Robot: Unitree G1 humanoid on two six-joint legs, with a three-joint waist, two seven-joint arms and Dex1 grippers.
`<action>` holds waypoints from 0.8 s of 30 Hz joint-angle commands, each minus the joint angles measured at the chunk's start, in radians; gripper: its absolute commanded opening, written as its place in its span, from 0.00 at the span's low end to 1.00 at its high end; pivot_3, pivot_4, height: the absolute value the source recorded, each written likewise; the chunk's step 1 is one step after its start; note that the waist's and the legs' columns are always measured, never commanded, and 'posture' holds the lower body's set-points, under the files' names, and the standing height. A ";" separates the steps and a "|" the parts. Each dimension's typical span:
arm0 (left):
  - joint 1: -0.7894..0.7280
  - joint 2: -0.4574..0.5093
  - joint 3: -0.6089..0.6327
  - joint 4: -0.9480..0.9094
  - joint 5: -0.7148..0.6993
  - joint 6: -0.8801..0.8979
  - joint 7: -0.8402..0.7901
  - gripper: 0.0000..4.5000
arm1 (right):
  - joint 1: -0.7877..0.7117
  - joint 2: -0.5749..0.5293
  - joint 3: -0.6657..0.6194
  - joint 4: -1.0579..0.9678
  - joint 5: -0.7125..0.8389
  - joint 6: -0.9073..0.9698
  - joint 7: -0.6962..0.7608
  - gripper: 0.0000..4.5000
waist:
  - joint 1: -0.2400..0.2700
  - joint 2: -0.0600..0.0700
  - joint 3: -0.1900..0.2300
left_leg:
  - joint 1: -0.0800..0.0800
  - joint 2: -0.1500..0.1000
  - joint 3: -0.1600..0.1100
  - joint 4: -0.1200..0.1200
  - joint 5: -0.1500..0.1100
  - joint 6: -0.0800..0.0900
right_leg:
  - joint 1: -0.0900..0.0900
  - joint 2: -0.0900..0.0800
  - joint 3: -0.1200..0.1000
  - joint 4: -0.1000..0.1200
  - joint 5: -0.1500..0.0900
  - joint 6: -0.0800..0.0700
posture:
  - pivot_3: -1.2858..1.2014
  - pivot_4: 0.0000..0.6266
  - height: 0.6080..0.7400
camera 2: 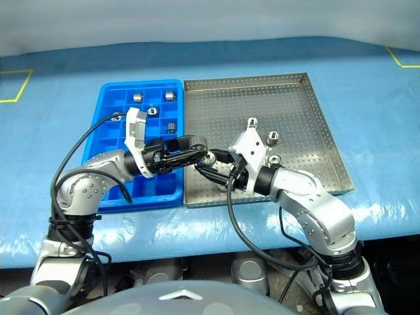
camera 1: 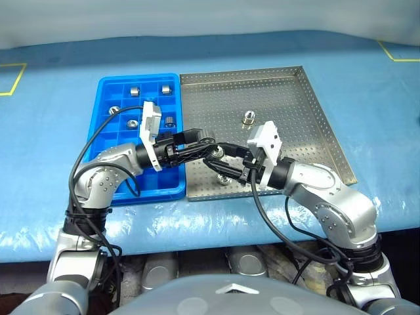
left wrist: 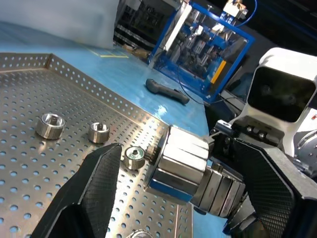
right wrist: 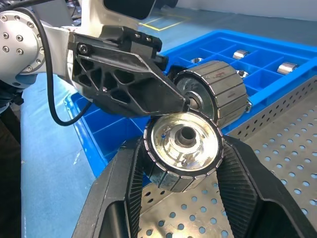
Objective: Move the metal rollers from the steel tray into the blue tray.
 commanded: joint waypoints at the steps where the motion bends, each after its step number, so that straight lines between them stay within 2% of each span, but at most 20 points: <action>1: -0.006 -0.005 0.006 -0.001 0.015 -0.016 0.022 0.54 | -0.019 0.011 -0.011 -0.042 0.011 -0.031 -0.006 0.40 | 0.000 0.000 0.000 | 0.000 0.000 0.000 0.000 0.000 0.000 | 0.000 0.000 0.000 0.000 0.000 0.000 | 0.46 0.24 1.00; 3: -0.005 -0.010 0.010 -0.005 0.012 -0.021 0.026 0.40 | -0.018 0.012 -0.012 -0.043 0.011 -0.030 -0.009 0.40 | 0.000 0.000 0.000 | 0.000 0.000 0.000 0.000 0.000 0.000 | 0.000 0.000 0.000 0.000 0.000 0.000 | 0.46 0.24 1.00; 10: -0.008 -0.012 -0.004 0.004 0.033 -0.025 0.050 0.40 | -0.020 0.013 -0.010 -0.036 0.008 -0.027 -0.018 0.40 | 0.001 0.000 0.000 | 0.000 0.000 0.000 0.000 0.000 0.000 | 0.000 0.000 0.000 0.000 0.000 0.000 | 0.46 0.24 1.00; 13: -0.011 -0.018 0.006 0.017 0.053 -0.029 0.096 0.30 | -0.022 0.012 -0.007 -0.035 0.002 -0.025 -0.025 0.40 | 0.001 0.000 0.000 | 0.000 0.000 0.000 0.000 0.000 0.000 | 0.000 0.000 0.000 0.000 0.000 0.000 | 0.46 0.24 1.00; 15: -0.021 -0.035 0.037 0.037 0.059 -0.011 0.166 0.30 | -0.024 0.000 0.001 -0.034 -0.026 -0.027 -0.039 0.40 | 0.003 0.000 0.000 | 0.000 0.000 0.000 0.000 0.000 0.000 | 0.000 0.000 0.000 0.000 0.000 0.000 | 0.46 0.24 1.00; 17: -0.043 -0.063 0.070 0.078 0.071 0.036 0.281 0.30 | -0.039 -0.060 0.051 -0.029 -0.149 -0.035 -0.076 0.40 | 0.005 0.000 0.000 | 0.000 0.000 0.000 0.001 0.000 0.000 | 0.000 0.000 0.000 0.000 0.000 0.000 | 0.47 0.24 1.00; 19: -0.045 -0.083 0.084 0.085 0.045 0.088 0.329 0.30 | -0.059 -0.143 0.128 -0.027 -0.278 -0.044 -0.087 0.40 | 0.001 0.000 0.000 | 0.000 0.000 0.000 0.002 0.000 0.000 | 0.000 0.000 0.000 0.000 0.000 0.001 | 0.46 0.24 1.00; 24: -0.038 -0.151 0.093 0.075 -0.013 0.247 0.440 0.30 | -0.121 -0.291 0.278 -0.056 -0.472 -0.046 -0.057 0.40 | 0.005 0.000 0.000 | 0.000 0.000 0.000 0.000 0.000 0.000 | 0.000 0.000 0.000 0.000 0.000 0.000 | 0.47 0.24 1.00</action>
